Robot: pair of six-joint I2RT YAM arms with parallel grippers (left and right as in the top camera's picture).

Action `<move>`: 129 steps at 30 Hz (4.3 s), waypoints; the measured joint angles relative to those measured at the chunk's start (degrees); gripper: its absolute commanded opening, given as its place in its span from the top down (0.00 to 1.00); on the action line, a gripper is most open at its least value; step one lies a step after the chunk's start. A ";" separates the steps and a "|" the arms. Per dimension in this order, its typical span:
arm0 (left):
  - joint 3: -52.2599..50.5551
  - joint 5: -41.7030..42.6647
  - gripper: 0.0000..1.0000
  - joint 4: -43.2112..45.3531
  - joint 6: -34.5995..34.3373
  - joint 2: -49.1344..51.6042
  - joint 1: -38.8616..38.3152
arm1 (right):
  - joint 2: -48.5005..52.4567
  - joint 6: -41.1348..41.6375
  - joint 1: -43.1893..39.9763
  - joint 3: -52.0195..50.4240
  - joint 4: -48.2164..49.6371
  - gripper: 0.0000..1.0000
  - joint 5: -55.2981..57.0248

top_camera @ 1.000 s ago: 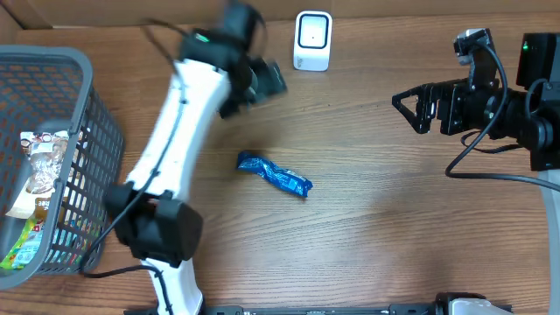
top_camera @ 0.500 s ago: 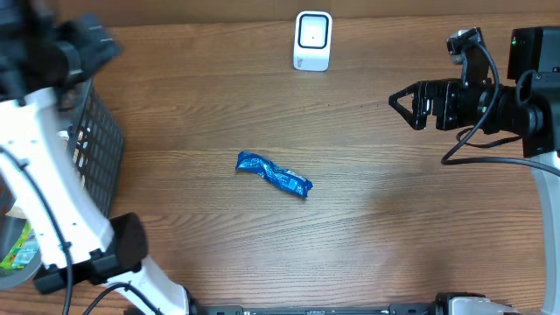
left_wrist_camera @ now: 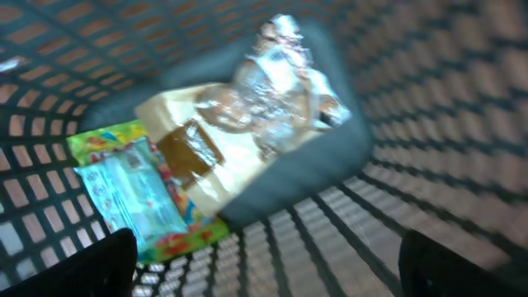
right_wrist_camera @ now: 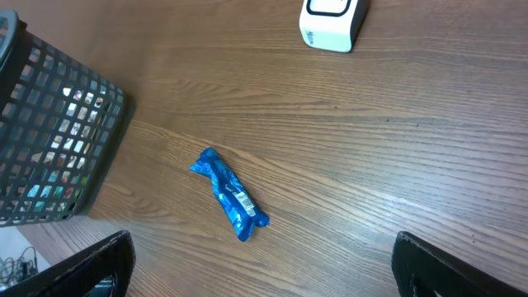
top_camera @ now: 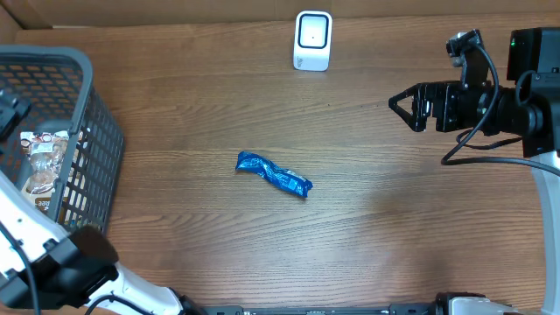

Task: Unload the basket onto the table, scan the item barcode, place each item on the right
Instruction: 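Reach the left gripper back into the basket and grasp the clear bag, then carry the clear cookie bag out and release it beside the blue wrapper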

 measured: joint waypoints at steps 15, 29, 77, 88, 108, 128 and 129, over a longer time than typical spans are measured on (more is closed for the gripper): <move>-35.32 -2.43 0.00 36.81 3.50 0.17 1.90 | 0.02 0.02 0.00 0.00 0.52 0.00 0.00; -46.93 0.20 0.04 53.27 30.93 0.39 1.90 | 0.02 -0.02 0.00 0.00 0.79 0.00 -0.02; 20.57 13.22 0.96 -2.56 17.97 13.00 -0.52 | 0.02 1.16 0.02 0.00 1.27 0.00 0.00; 31.39 23.34 0.96 -5.70 17.11 3.96 -11.43 | 0.02 1.14 0.00 0.00 1.27 0.00 -0.02; -31.19 2.58 0.96 7.61 -5.16 -2.86 -57.96 | 0.07 1.31 0.00 0.00 2.21 0.00 0.24; -36.96 1.05 0.27 12.74 -6.60 -2.73 -60.76 | 0.07 1.31 0.00 0.00 1.51 0.00 0.59; -33.29 1.01 0.27 11.65 -5.92 -2.73 -59.93 | 0.07 1.31 0.00 0.00 1.42 0.00 0.59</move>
